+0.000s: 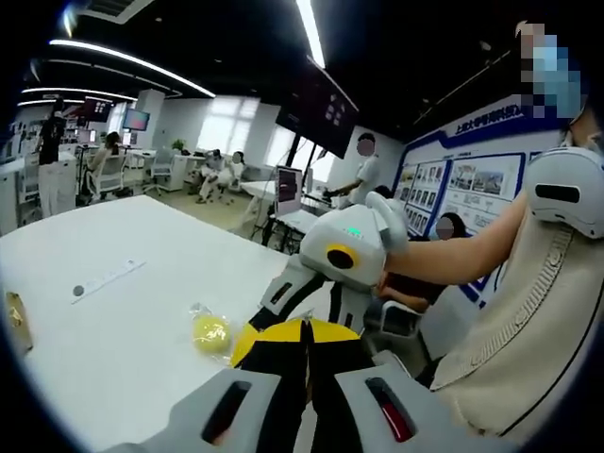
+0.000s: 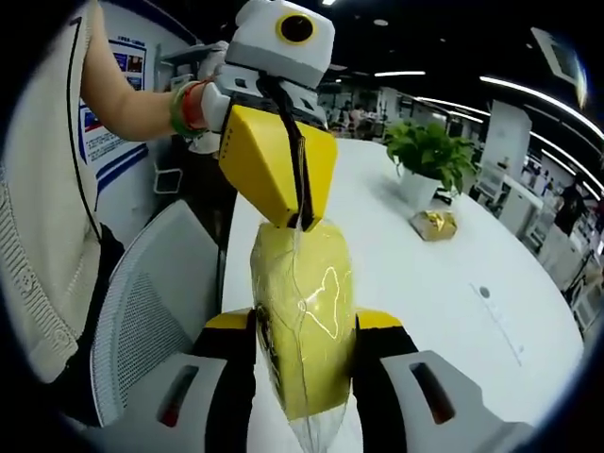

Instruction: Compare the silicone blocks by pressing each to a similar depth, holding the contact briefly, and releasing to observe deformation and rebound differences across the visible hardness samples.

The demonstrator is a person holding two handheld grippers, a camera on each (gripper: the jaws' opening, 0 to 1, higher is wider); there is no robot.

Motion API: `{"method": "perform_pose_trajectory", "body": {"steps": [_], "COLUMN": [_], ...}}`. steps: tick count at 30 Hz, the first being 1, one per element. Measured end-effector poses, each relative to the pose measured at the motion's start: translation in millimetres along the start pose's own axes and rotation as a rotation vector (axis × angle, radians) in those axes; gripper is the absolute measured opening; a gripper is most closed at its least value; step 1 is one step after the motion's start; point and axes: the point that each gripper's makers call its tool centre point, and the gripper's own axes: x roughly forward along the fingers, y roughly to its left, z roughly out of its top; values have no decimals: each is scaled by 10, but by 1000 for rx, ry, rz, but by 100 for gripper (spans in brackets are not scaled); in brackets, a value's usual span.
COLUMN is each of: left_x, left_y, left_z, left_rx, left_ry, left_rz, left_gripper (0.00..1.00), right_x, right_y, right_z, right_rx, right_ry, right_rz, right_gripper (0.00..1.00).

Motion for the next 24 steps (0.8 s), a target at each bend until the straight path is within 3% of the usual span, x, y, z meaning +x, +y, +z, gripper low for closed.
{"method": "perform_pose_trajectory", "body": {"steps": [5,8,12,18,24], "left_x": [-22,-20,-13,-1,0], "left_y": [34,39,41,70,149], "left_z": [-17,-45,-75,-112,-164], "left_rx": [-26,-34,-48,-84,-128], "left_ry": [-17,-17,-24,-44,-63], "left_rz": [14,18,18,24,52], "left_gripper": [0,0,0,0,0], "right_x": [-61,-144,-236,-444,-787], "right_y": [-46,-100,-94,-108,-128], "right_z": [47,74,92,-12,-139], "right_rx": [-1,-15,37,126,199], "right_ry": [-55,-100,-167,-229,-314], "right_rz": [-57,-130,-177,-286,-462], "right_gripper": [43,48,57,63,71]}}
